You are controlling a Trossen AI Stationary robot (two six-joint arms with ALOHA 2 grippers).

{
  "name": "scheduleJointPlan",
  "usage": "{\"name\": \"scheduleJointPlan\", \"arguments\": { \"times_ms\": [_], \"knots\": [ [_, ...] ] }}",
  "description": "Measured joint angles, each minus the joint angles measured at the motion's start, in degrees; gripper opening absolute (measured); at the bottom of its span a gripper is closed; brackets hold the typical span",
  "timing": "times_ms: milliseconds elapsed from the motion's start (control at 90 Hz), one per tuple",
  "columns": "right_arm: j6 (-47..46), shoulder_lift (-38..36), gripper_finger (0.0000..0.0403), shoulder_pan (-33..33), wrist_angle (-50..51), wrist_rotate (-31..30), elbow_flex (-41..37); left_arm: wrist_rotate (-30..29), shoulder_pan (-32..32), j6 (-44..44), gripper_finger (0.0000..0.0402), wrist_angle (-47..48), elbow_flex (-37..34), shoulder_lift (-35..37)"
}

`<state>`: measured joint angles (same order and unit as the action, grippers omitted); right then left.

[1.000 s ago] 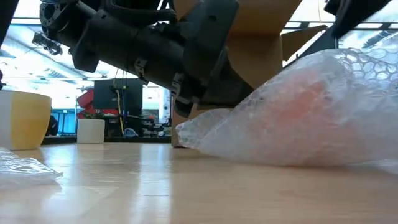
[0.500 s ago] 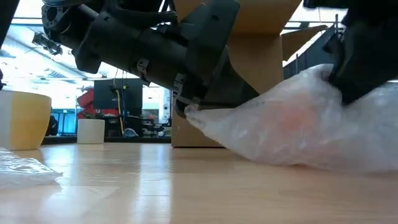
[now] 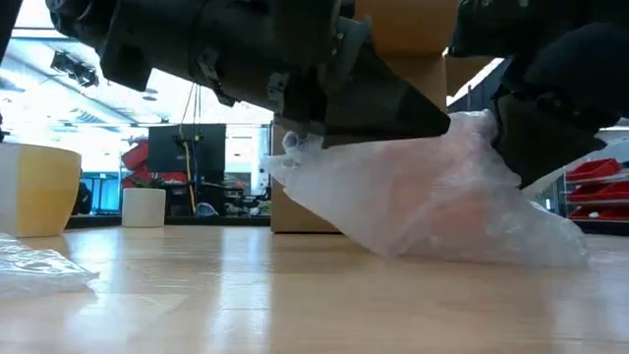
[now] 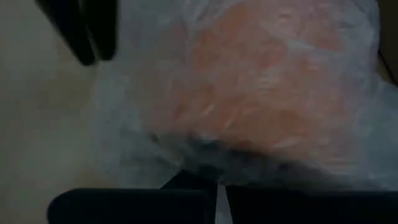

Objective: Wrap mug
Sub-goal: Wrap the orange mug with the bubble wrap, then put the wrapped orange mug into the box

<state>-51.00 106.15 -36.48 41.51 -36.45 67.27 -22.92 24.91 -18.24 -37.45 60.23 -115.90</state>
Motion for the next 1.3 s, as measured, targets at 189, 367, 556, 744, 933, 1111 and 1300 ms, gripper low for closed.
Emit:
{"name": "scheduleJointPlan", "arguments": {
  "times_ms": [189, 367, 556, 744, 933, 1111, 1300],
  "knots": [
    [-1.42, -6.16, 0.0006, -3.09, 3.83, 2.37, 0.19, -0.11, -0.04, -0.01, 0.0000, 3.75, -0.04, 0.95],
    [-8.87, -10.92, 0.0024, -8.03, 9.35, 0.84, 0.19, -0.12, 0.10, 1.15, 0.0000, 12.57, 0.02, 7.54],
    [-15.46, -9.93, 0.0071, -10.97, 6.04, -6.86, 0.19, -7.84, -1.14, 1.94, 0.0000, 30.35, 0.04, 14.07],
    [-22.41, -7.84, 0.0141, -9.52, 1.82, -15.21, 0.17, -9.69, -3.89, -3.86, 0.0000, 38.96, -0.80, 13.83],
    [-28.78, -5.53, 0.0209, -5.28, 1.25, -14.38, -0.32, -9.49, -3.93, -5.24, 0.0000, 36.77, -2.62, 13.02],
    [-27.56, -3.64, 0.0254, -0.51, -5.50, -12.41, -3.23, -8.56, -3.93, -5.35, 0.0000, 29.24, -4.29, 10.22],
    [-14.57, -3.22, 0.0263, 4.82, -24.70, -7.71, -7.62, -4.27, -4.25, -4.49, 0.0000, 21.11, -3.87, 4.49]
  ]
}}
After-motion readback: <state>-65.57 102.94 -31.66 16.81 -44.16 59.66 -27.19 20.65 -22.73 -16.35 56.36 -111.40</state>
